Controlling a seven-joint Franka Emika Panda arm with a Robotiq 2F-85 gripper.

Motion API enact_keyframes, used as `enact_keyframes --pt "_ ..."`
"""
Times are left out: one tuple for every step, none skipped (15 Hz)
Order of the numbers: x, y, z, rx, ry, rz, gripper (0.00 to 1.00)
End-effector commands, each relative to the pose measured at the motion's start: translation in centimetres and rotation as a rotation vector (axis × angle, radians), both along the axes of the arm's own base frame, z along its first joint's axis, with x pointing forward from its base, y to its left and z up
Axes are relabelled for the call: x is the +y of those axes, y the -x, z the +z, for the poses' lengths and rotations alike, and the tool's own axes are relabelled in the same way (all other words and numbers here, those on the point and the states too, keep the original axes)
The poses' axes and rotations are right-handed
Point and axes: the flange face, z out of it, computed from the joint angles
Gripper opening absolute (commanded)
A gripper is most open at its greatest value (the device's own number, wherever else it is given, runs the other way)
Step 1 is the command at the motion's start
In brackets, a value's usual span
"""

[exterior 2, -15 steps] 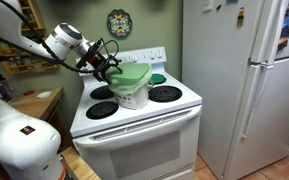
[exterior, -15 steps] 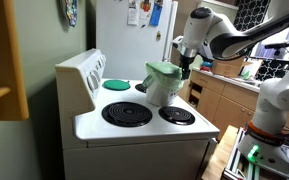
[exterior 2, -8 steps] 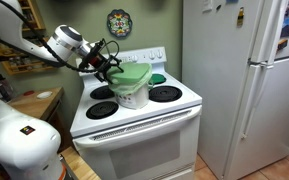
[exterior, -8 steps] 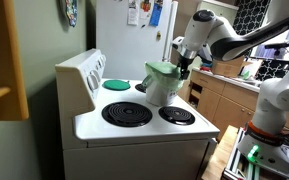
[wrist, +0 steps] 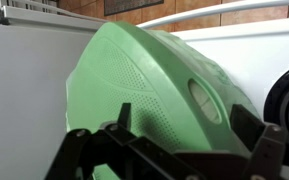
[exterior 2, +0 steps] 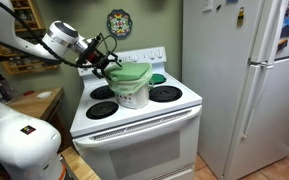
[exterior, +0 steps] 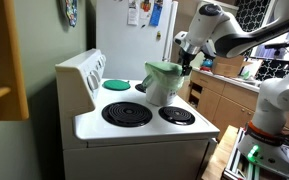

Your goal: Open the waste bin lid

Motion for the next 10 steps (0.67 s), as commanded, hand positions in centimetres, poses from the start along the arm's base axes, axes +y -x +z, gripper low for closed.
enact_keyframes --pt "-1.1 0.4 1.2 -0.002 0.022 0.032 1.00" --pt "-1.3 0.3 1.4 -0.010 0.024 0.032 1.00" --pt "-1.5 0.2 1.7 -0.020 0.029 0.034 1.00" --pt "-1.7 0.1 2.0 -0.030 0.035 0.028 1.00" --pt "-1.9 -0.1 2.4 -0.050 0.034 0.024 1.00" --pt "-2.1 -0.3 2.8 -0.071 0.031 0.013 1.00" --pt "-2.1 -0.6 3.3 -0.094 0.031 0.016 1.00" --pt "-2.1 -0.9 3.9 -0.115 0.029 0.014 1.00" --pt "-2.1 -1.3 4.4 -0.132 0.030 0.022 1.00" --pt "-2.1 -1.6 4.9 -0.152 0.027 0.021 1.00"
